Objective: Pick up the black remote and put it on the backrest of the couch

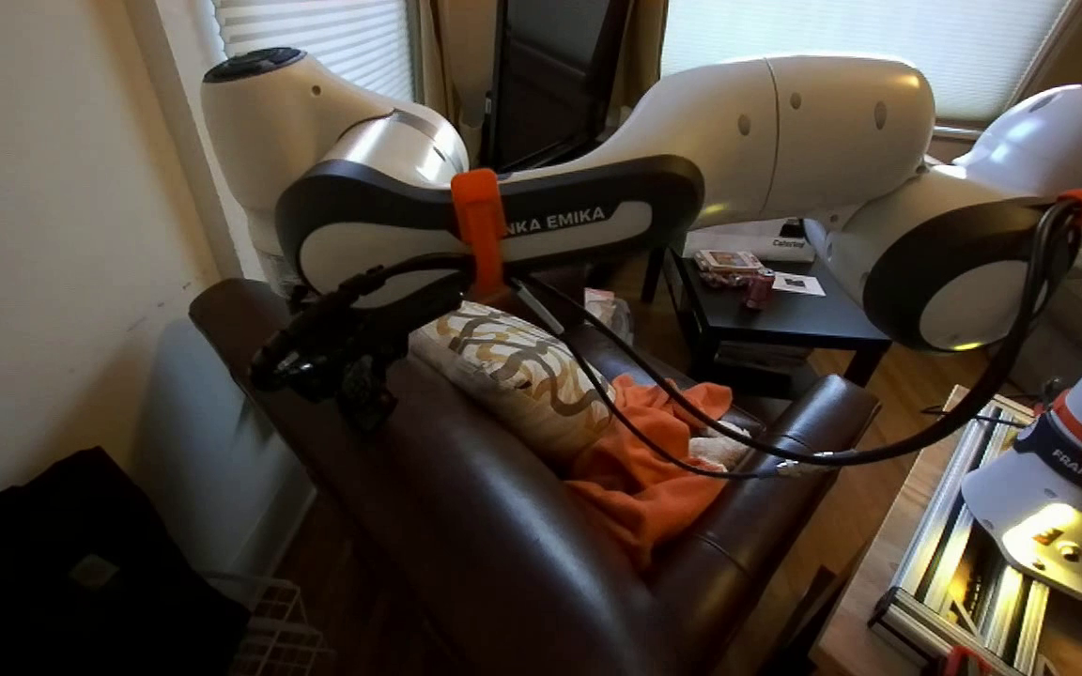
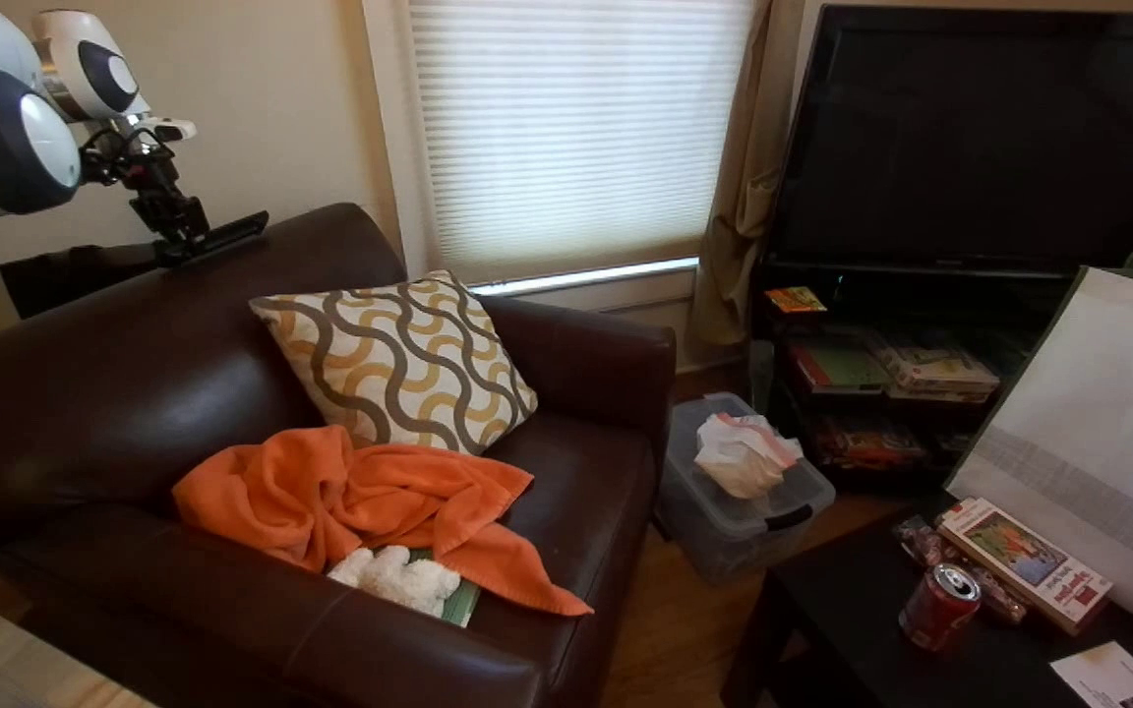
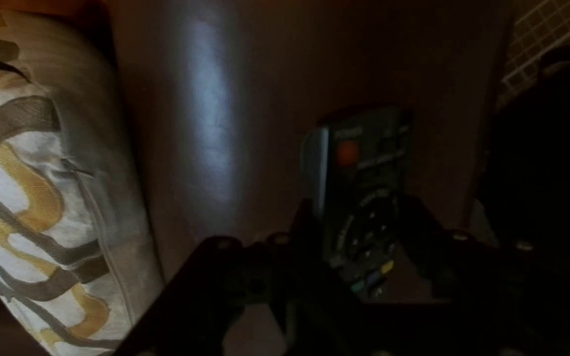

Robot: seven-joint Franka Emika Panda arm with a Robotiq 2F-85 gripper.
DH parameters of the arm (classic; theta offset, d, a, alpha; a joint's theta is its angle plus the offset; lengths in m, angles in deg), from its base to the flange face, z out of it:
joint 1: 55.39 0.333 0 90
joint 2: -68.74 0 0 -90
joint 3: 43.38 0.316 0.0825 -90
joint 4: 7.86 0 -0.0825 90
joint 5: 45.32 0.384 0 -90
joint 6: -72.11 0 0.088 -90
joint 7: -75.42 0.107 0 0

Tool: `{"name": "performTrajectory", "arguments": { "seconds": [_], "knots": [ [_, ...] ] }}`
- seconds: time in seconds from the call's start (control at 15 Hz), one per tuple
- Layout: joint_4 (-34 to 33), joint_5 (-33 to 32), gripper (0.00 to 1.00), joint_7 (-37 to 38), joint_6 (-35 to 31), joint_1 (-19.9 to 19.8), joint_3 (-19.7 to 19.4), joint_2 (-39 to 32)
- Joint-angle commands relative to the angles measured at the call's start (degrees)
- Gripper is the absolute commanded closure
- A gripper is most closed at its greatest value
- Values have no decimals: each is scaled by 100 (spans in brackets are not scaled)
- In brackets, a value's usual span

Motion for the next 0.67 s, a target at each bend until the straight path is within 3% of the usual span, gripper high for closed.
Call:
{"name": "performTrajectory", "arguments": {
  "seconds": [0.0, 0.6],
  "knots": [
    [-1, 199, 79, 71, -453, -40, 127, 36],
    [-45, 324, 79, 192, -423, -217, 160, -93]
  ]
}}
